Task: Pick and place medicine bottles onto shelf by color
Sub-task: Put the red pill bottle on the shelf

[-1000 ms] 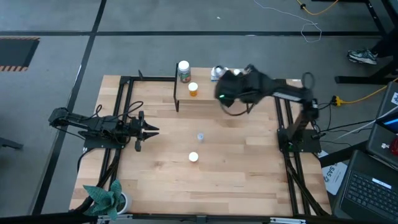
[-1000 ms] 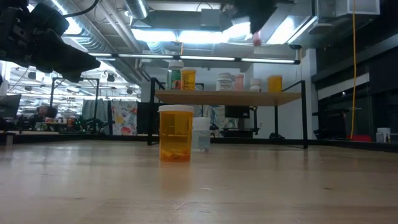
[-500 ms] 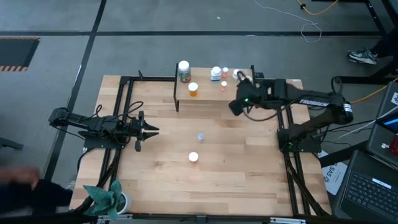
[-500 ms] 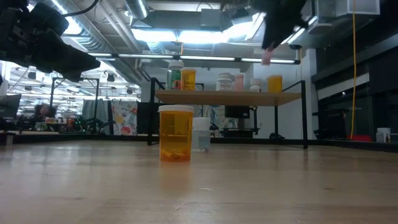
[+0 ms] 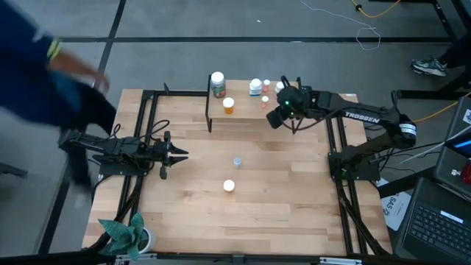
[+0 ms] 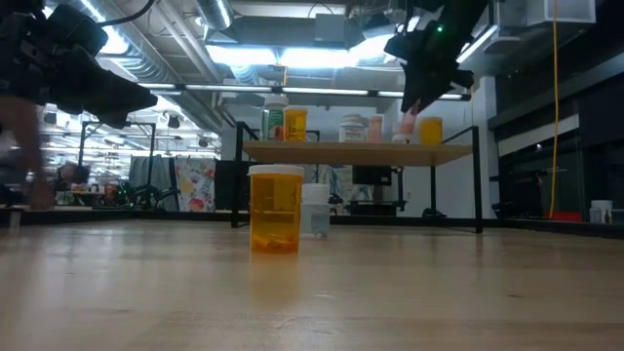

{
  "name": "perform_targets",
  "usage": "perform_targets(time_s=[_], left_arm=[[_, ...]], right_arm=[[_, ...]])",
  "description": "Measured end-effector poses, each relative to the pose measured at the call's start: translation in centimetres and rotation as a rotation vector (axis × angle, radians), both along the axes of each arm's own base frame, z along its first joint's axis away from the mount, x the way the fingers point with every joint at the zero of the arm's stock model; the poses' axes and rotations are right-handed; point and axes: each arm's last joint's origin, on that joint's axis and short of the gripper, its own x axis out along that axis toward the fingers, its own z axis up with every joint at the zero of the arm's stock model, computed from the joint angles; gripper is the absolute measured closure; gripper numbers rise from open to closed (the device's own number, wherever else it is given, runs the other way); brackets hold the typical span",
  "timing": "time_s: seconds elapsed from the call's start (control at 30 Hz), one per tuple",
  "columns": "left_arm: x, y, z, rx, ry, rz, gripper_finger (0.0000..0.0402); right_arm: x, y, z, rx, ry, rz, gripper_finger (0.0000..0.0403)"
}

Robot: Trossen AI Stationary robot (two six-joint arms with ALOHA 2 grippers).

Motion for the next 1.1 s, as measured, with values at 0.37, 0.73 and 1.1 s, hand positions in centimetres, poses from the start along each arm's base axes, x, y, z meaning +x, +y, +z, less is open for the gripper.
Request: perform_targets(time_s=[0.37, 0.73, 1.1], left_arm=[[0.0, 0.0, 0.0, 0.0, 0.0, 0.0, 0.0321], [0.0, 0.0, 0.0, 0.007, 0.001, 0.0, 0.0321], [0.0, 0.0, 0.0, 0.007, 0.001, 0.0, 0.0321]], right_arm=[[-0.6, -0.5, -0.9, -0.005, 0.119, -0.044, 0.0288], [-1.2, -0.5, -1.2, -0.014, 0.198, -0.066, 0.0288], [-1.2, -0.5, -1.2, -0.018, 0.205, -0.048, 0.0275]])
